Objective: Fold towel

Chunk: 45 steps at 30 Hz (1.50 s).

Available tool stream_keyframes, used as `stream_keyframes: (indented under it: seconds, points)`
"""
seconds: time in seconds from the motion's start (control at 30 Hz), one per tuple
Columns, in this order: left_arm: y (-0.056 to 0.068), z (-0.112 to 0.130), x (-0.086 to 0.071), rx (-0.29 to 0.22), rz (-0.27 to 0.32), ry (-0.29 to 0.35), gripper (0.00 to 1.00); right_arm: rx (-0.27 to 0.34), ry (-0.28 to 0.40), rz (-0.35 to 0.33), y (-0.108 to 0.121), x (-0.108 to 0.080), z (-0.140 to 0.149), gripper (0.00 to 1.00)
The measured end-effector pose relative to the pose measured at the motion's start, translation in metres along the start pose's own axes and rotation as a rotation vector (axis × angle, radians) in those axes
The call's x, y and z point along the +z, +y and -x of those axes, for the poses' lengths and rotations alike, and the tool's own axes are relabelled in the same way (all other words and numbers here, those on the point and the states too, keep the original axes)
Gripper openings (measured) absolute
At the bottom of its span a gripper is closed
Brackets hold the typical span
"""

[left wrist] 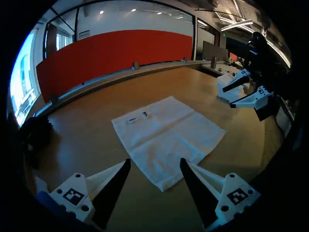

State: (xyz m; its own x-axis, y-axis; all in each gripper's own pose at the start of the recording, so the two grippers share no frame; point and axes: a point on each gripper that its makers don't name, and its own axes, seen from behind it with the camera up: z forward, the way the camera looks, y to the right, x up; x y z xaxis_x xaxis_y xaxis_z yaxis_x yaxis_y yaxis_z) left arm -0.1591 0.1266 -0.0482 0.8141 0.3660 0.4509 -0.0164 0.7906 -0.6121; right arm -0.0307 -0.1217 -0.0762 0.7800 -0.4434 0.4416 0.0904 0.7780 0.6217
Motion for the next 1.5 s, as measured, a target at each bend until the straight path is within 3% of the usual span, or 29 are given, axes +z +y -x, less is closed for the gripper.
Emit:
stream_keyframes:
  seconds: [0.43, 0.87, 1.1, 1.5]
  points:
    - [0.008, 0.044, 0.028, 0.009, 0.034, -0.091, 0.94, -0.017, -0.077, -0.040, -0.012, 0.028, 0.041, 1.00]
    - [0.012, 0.072, 0.047, 0.005, 0.059, -0.160, 0.94, -0.031, -0.148, -0.090, -0.023, 0.049, 0.076, 1.00]
    - [0.015, 0.083, 0.053, 0.013, 0.065, -0.189, 0.94, -0.041, -0.183, -0.100, -0.023, 0.050, 0.091, 0.99]
    - [0.017, 0.085, 0.054, 0.018, 0.059, -0.185, 0.94, -0.045, -0.197, -0.115, -0.025, 0.054, 0.099, 0.94]
